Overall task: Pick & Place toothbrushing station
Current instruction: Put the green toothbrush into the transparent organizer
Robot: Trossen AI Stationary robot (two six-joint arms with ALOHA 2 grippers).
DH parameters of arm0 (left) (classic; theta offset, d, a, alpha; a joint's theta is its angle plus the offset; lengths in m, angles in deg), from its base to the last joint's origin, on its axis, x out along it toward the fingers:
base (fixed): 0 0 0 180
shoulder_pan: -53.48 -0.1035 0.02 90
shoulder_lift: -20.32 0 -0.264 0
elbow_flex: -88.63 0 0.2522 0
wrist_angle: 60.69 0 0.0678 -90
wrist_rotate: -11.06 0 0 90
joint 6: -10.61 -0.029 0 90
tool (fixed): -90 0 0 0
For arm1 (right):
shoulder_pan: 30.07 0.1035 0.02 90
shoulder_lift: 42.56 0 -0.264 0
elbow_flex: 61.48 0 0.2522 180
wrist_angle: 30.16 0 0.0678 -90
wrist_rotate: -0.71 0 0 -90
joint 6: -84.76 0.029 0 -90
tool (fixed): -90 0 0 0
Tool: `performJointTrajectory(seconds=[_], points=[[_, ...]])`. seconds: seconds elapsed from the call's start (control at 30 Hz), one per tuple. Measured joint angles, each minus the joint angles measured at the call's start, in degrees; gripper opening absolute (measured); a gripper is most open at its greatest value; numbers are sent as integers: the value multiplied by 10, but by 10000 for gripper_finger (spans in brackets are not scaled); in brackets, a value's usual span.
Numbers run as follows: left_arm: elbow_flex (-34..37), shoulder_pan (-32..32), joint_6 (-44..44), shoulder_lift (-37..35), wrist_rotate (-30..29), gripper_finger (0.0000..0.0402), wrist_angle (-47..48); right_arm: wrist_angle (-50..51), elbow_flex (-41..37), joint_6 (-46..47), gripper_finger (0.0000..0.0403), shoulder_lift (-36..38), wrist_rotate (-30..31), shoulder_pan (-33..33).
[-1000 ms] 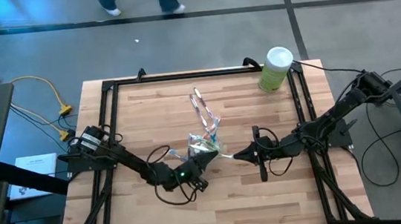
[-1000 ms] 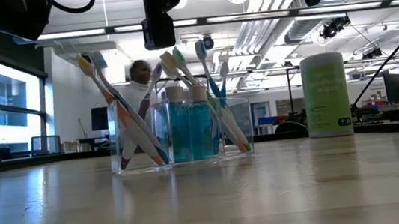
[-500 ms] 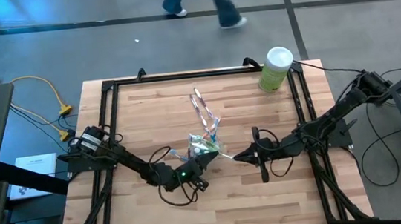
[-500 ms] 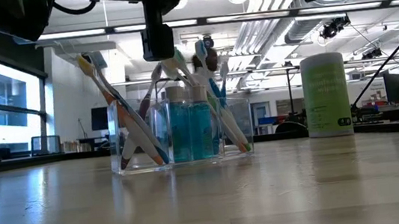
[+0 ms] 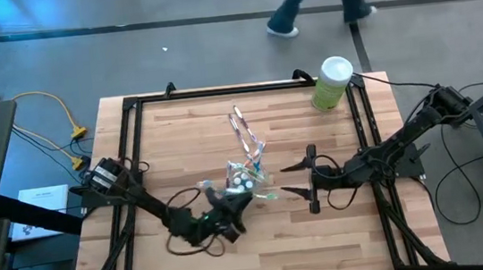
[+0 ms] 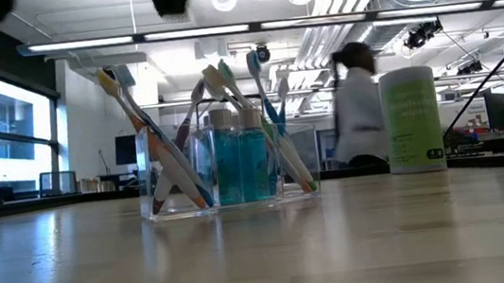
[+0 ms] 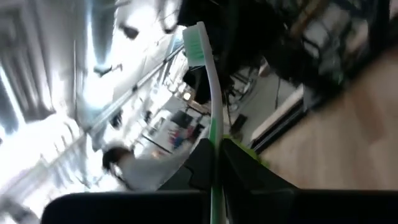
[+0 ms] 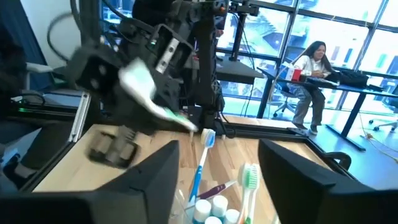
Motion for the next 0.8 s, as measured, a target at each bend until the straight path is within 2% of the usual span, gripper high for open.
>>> performJointTrajectory(seconds=[0.2, 0.4, 0.5, 0.63, 0.73, 0.8], points=[[1, 53, 86, -7, -67, 6, -41, -1, 0, 5, 246, 0, 0, 0], [21, 85, 83, -54, -97, 6, -27, 4, 0, 8, 247, 0, 0, 1], [68, 86, 81, -89, -100, 6, -7, 11, 0, 8, 246, 0, 0, 1], [162, 87, 107, -180, -106, 6, -22, 23, 0, 14, 245, 0, 0, 1], [240, 93, 189, -269, -88, 6, -40, 27, 0, 24, 245, 0, 0, 0], [296, 90, 292, -326, -31, 6, -38, 28, 0, 24, 245, 0, 0, 0]])
